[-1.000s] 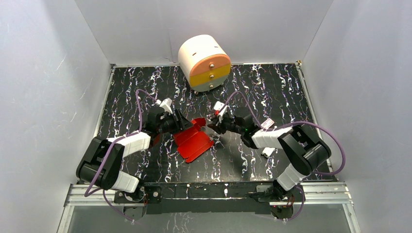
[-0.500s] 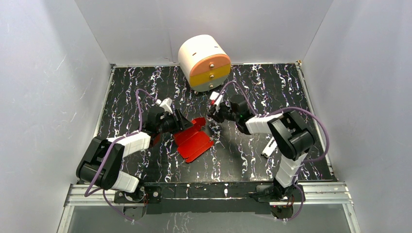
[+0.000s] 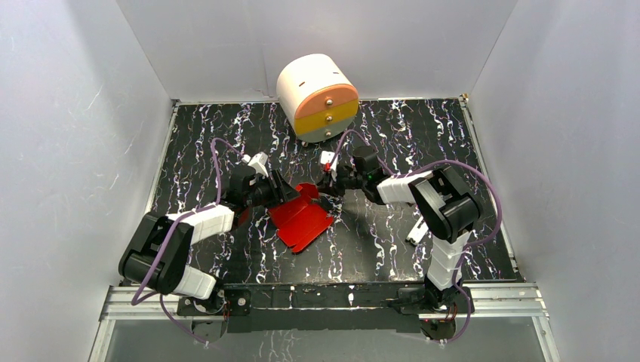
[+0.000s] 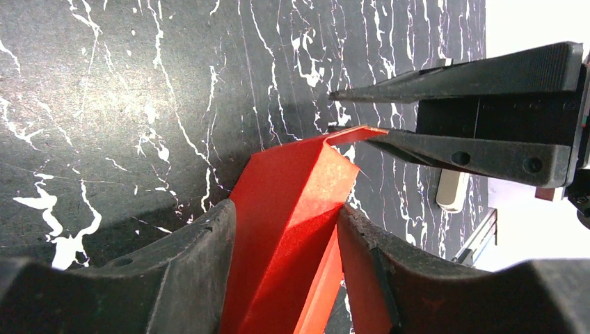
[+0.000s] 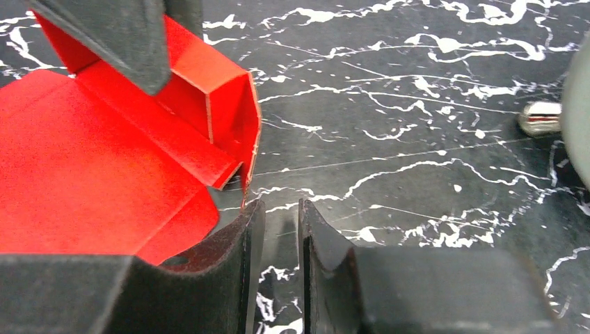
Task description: Fold the paper box
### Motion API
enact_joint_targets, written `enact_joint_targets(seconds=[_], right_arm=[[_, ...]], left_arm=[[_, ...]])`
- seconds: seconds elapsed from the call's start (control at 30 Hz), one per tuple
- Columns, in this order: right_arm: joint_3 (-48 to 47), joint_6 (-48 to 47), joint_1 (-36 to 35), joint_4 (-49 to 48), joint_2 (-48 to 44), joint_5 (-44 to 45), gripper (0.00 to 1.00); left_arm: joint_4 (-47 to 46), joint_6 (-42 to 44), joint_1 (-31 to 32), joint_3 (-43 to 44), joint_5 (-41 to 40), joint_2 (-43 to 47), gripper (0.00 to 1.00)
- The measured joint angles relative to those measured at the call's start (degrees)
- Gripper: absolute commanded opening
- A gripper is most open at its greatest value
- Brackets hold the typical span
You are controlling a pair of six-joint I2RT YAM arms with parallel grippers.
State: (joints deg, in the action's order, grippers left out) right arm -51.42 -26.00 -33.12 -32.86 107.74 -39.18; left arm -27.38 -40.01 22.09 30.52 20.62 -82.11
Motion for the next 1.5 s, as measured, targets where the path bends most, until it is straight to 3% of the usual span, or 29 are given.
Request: enact_joint_targets(seconds=[0.37,1.5], right_arm=[[0.3,-0.3,-0.9,2.0,0.0,-6.2,0.31],[0.1,2.4,-4.4,-0.8,2.3,-6.4,0.28]], left_arm=[[-0.1,0.0,0.0,0.0,0.1,-0.2,0.51],[-6.8,-0.1,-0.7,-0.6,7.4,-3.0,0.38]])
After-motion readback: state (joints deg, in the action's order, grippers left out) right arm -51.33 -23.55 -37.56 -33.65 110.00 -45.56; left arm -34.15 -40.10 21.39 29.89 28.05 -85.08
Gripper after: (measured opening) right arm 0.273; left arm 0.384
